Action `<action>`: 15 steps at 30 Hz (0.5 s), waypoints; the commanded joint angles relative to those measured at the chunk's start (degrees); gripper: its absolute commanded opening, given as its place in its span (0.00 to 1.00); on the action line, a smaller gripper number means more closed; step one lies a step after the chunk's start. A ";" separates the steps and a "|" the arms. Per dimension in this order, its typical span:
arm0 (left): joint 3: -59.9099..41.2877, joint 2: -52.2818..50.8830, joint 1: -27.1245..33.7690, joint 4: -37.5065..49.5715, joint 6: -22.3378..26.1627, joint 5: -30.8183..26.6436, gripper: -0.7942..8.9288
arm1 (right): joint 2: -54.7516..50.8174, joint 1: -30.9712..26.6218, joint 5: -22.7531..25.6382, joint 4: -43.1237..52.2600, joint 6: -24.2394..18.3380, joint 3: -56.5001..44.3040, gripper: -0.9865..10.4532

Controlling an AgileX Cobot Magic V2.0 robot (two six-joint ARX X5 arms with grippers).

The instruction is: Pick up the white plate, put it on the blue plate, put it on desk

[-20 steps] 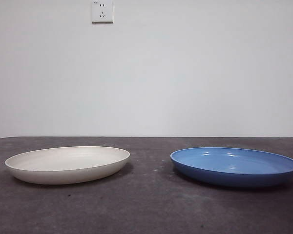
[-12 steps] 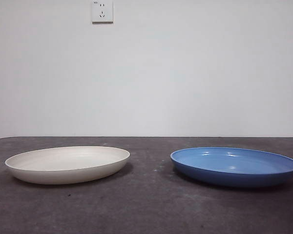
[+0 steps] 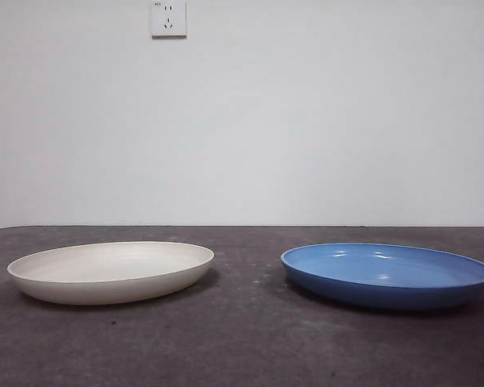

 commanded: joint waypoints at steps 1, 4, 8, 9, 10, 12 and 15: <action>4.00 0.46 0.11 -0.72 -0.90 0.15 0.09 | -0.13 -0.04 0.42 -0.24 1.03 3.98 0.09; 7.85 1.84 0.11 -3.28 -0.87 0.20 0.09 | 0.00 -0.04 0.59 -2.10 0.70 8.28 0.09; 13.94 5.16 0.11 -6.71 0.11 0.20 0.09 | 2.12 -0.04 1.44 -5.27 -0.46 14.36 0.09; 15.78 6.32 0.11 -7.78 1.11 0.39 0.09 | 3.10 -0.02 1.44 -6.32 -1.27 16.06 0.09; 17.35 7.34 0.11 -8.76 2.08 0.70 0.09 | 4.04 -0.02 1.44 -7.41 -1.90 17.53 0.09; 21.24 10.16 0.11 -11.39 4.92 2.38 0.09 | 6.58 -0.02 1.44 -10.32 -3.45 20.90 0.09; 27.02 15.26 0.11 -16.98 9.42 5.01 0.09 | 11.26 -0.02 0.76 -15.45 -5.68 25.81 0.09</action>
